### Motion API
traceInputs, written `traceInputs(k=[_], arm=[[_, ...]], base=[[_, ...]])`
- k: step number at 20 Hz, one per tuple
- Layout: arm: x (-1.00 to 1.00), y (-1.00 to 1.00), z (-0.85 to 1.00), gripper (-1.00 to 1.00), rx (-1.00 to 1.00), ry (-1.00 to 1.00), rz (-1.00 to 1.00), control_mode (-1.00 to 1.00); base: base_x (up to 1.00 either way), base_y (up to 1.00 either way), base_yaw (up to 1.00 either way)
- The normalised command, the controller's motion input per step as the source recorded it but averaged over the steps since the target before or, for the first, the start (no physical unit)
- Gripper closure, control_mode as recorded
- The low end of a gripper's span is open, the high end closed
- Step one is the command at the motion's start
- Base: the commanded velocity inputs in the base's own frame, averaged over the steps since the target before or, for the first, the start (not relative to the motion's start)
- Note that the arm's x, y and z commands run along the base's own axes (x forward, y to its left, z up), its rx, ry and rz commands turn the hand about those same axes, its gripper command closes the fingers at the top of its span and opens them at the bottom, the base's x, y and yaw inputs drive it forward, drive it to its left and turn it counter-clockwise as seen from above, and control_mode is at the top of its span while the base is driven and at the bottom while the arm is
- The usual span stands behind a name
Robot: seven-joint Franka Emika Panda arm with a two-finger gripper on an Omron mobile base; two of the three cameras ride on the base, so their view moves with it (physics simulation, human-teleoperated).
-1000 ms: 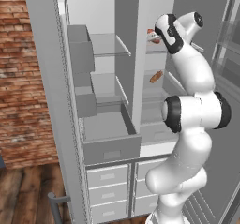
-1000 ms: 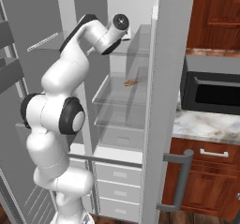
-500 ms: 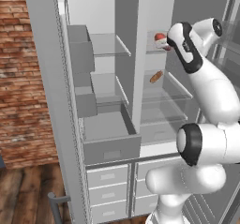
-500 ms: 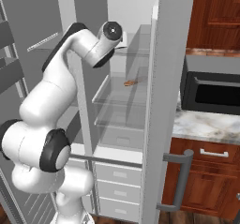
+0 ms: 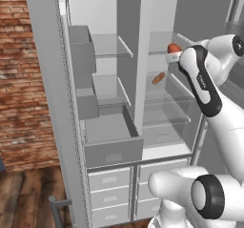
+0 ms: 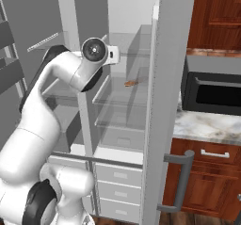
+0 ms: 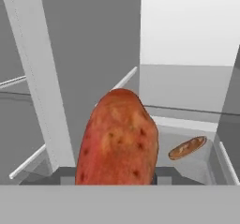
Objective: Take the carrot and sweet potato from the fridge shelf and place them in the freezer drawer to begin freezing them.
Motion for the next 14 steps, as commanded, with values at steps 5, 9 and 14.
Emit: traceInputs(k=[5,9,14], arm=[[-1.00,0.16,0.00,1.00,0.03,0.09,-0.06,-1.00],[-0.92,0.34,0.00,1.00,0.01,0.14,0.00,-1.00],[-0.65,0.48,-0.03,1.00,0.00,0.20,0.00,-1.00]], base=[[0.00,0.00,0.00],[0.00,0.00,0.00],[0.00,0.00,0.00]])
